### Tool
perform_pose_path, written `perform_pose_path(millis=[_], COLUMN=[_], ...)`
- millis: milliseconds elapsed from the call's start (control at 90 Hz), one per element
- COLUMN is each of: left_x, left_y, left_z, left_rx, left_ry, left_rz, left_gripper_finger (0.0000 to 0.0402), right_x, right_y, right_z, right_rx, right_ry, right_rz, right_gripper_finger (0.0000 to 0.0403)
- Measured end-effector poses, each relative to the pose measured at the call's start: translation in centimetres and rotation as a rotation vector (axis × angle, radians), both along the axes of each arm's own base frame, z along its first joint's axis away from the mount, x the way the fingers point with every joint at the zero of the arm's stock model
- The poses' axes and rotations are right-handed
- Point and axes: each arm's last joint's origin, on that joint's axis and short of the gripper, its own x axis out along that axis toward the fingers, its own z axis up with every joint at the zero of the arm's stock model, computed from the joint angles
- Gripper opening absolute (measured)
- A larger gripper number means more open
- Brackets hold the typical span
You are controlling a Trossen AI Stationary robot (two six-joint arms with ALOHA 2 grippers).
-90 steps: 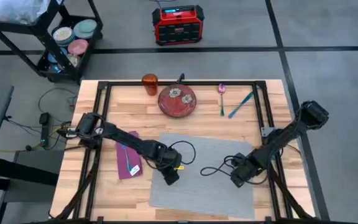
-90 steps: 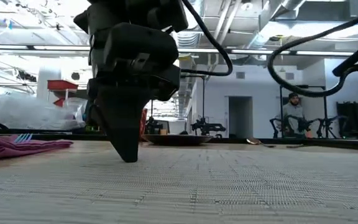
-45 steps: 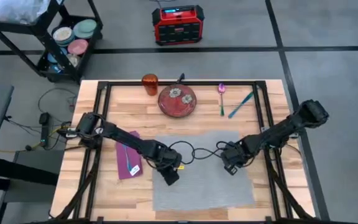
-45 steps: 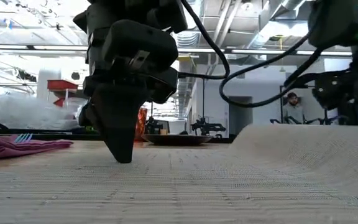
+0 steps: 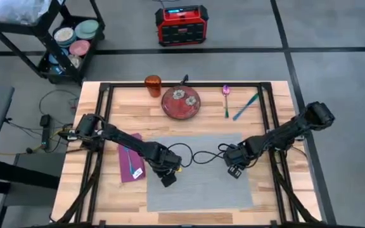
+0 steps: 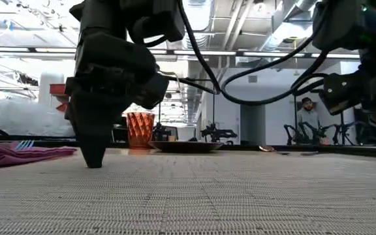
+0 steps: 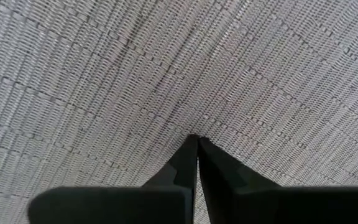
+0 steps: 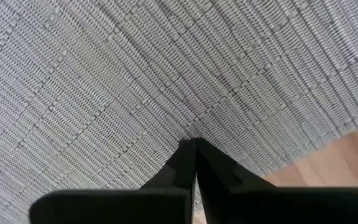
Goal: Set table place
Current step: Prepare the gray placemat, then put the red plate on the left of the gray placemat
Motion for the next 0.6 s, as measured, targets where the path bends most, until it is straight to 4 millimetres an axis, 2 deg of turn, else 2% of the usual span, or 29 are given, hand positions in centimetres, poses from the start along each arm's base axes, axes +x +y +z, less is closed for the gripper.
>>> perform_pose_path(millis=[178,344,467,600], left_x=[0.1,-0.2,-0.9,-1.4], left_y=[0.0,0.2,1.0,1.2], left_z=[0.4,3.6,6.8,7.9], left_rx=[0.009,0.128,0.186,0.214], left_ry=[-0.005,-0.042,-0.109,-0.130], left_rz=[0.011,0.068,0.138,0.153], left_gripper_finger=[0.0000,0.0000,0.0000,0.0000], right_x=[0.3,0.9,1.1,0.9], right_y=[0.2,0.0,-0.6,-0.9], right_z=[0.4,2.1,3.5,4.1], right_rx=[0.000,-0.045,-0.039,-0.034], right_ry=[-0.032,-0.146,-0.211,-0.223], right_rz=[0.039,0.072,0.041,0.026], right_gripper_finger=[0.0000,0.0000,0.0000,0.0000])
